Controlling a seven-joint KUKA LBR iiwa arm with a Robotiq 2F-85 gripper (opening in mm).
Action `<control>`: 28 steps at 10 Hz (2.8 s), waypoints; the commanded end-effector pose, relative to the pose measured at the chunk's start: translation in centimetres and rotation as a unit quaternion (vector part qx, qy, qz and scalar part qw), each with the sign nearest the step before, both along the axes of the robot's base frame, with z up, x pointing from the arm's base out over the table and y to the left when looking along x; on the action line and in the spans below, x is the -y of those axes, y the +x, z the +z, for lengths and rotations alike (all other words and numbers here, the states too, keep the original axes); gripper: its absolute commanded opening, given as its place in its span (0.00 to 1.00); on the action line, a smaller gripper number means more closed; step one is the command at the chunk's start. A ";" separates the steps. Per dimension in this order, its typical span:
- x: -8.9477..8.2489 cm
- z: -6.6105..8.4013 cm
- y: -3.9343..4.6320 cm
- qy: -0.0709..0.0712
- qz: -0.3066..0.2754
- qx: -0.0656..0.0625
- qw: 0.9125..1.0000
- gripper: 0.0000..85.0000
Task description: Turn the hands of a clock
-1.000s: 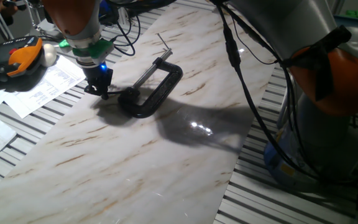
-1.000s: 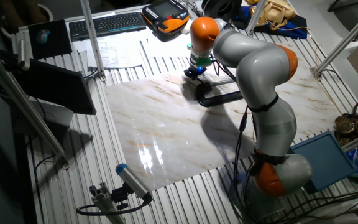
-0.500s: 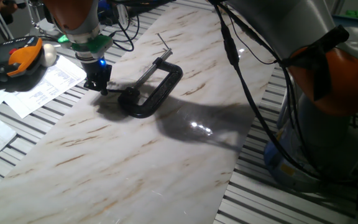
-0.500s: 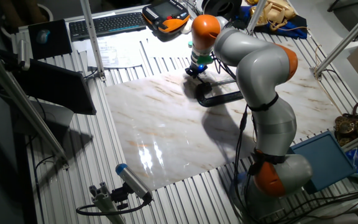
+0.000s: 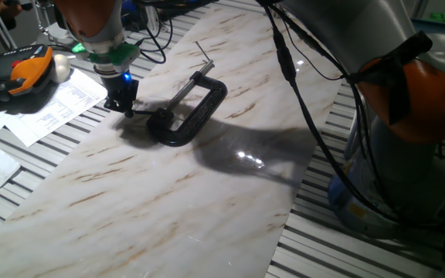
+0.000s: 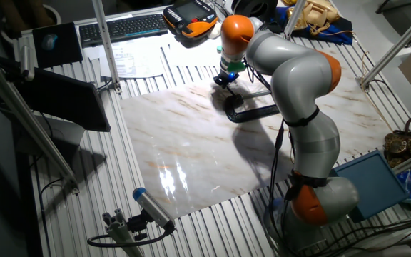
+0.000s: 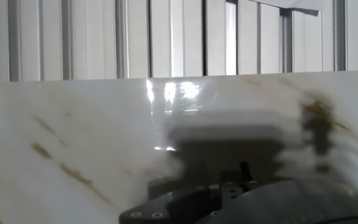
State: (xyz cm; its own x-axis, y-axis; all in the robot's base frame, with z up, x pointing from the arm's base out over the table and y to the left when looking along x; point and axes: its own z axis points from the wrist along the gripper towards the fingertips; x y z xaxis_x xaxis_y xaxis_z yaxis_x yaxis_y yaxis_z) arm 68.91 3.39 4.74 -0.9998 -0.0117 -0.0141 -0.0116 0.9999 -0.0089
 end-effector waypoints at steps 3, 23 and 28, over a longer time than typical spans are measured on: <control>0.9 0.0 0.43 0.003 0.006 -0.002 1.000 0.00; 2.7 -0.4 0.66 0.007 0.017 -0.002 1.000 0.00; 1.7 0.1 1.03 0.014 -0.005 -0.009 1.000 0.00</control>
State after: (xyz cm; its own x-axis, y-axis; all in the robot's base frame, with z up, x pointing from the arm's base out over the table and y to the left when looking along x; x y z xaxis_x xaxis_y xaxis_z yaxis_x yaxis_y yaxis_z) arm 69.95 1.74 5.06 -1.0000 0.0004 0.0077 0.0006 0.9998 0.0209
